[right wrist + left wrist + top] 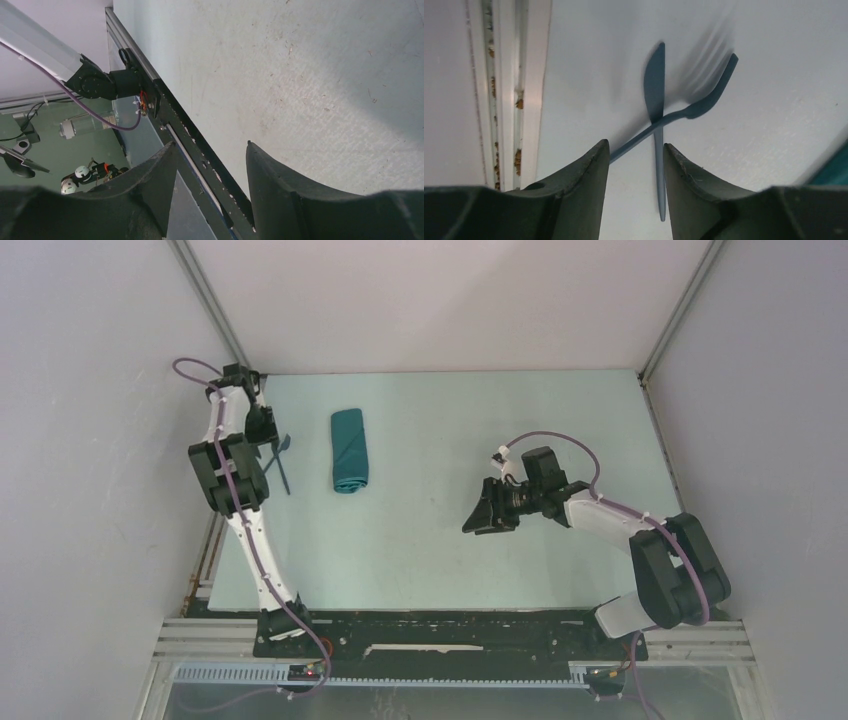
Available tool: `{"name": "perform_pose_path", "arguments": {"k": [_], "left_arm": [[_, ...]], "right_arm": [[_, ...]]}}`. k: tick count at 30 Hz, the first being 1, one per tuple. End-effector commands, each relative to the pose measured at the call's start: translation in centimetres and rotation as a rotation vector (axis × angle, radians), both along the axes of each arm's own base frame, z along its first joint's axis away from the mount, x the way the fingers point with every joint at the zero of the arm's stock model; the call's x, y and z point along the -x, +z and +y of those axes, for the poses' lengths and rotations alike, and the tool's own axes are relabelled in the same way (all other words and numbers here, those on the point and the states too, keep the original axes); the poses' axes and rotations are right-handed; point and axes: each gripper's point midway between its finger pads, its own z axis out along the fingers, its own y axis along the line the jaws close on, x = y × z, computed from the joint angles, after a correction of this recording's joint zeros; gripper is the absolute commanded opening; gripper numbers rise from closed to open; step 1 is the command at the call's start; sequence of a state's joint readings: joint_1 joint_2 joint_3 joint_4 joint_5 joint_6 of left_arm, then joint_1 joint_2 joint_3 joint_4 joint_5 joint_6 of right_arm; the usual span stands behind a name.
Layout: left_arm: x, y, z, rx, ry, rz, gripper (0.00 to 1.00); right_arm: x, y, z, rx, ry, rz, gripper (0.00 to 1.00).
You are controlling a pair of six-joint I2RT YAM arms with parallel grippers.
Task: Fold the napkin into a case and place the utensils inside
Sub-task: Pick up the knife from the corner of the board.
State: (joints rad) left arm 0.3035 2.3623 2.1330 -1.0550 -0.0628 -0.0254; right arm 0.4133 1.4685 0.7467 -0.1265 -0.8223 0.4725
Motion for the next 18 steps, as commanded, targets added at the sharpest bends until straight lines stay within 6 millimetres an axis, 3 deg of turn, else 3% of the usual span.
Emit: {"name": "perform_pose_path", "arguments": {"k": [1,7,8,10,18], "left_arm": [[-0.4,-0.5,-0.7,0.055,-0.024,0.018,0.49],[-0.2,-0.5,-0.9,0.069,-0.004,0.034,0.57],[-0.1,-0.5,-0.9,0.072,0.001,0.041,0.56],[0.2,-0.5,-1.1,0.082,0.019,0.056,0.41],[1.2,-0.7,-2.1,0.13,0.035,0.102,0.49]], "right_arm": [[0.0,0.3,0.0,-0.013,0.018,-0.015,0.6],[-0.1,0.5,0.0,-0.015,0.017,-0.016,0.6],[-0.1,0.5,0.0,-0.016,0.016,-0.017,0.6],[-0.1,0.6,0.0,-0.018,0.016,-0.016,0.6],[-0.1,1.0,0.0,-0.023,0.011,-0.023,0.59]]}}
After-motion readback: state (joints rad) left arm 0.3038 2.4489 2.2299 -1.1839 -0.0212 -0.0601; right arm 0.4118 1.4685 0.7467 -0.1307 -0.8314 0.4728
